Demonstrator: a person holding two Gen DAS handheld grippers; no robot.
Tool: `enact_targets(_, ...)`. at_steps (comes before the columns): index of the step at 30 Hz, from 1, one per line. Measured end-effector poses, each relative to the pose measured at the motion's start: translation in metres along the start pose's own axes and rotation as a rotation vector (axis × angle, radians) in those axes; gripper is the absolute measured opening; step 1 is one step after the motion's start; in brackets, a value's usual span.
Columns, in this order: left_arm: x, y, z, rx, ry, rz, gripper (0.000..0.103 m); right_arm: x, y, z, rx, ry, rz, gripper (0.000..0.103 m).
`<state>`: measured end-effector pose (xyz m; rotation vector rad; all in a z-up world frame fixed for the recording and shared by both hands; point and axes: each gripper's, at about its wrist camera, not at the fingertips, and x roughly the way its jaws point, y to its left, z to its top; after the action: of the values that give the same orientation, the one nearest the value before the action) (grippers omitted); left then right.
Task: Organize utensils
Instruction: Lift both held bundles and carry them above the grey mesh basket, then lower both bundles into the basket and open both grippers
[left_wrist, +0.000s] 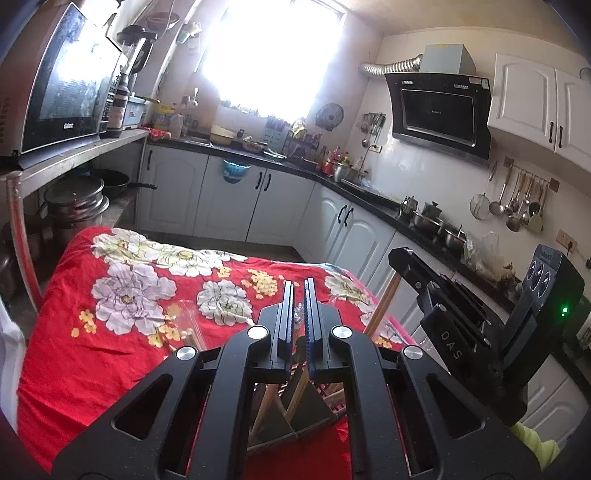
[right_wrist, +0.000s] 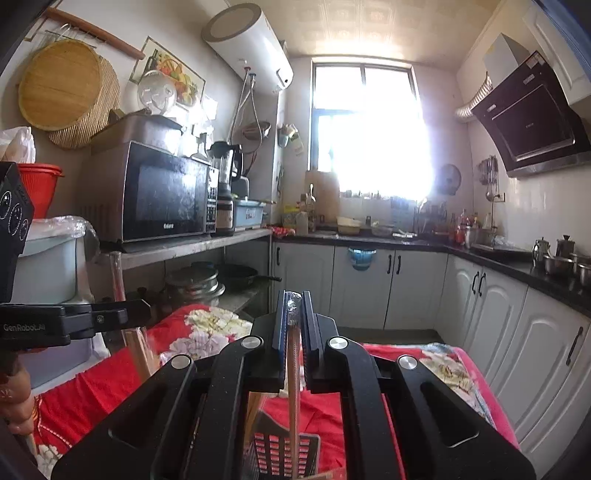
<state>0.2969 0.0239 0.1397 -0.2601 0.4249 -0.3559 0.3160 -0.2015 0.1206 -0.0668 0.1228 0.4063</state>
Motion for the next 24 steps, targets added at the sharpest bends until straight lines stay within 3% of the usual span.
enact_targets(12, 0.007, 0.009, -0.014, -0.027, 0.03, 0.009, 0.003, -0.012, -0.006, -0.011, 0.063, 0.083, 0.014, 0.008)
enact_targets(24, 0.003, 0.015, -0.022, -0.048, 0.046, 0.016, 0.003, -0.026, -0.007, -0.017, 0.119, 0.139, 0.021, 0.017)
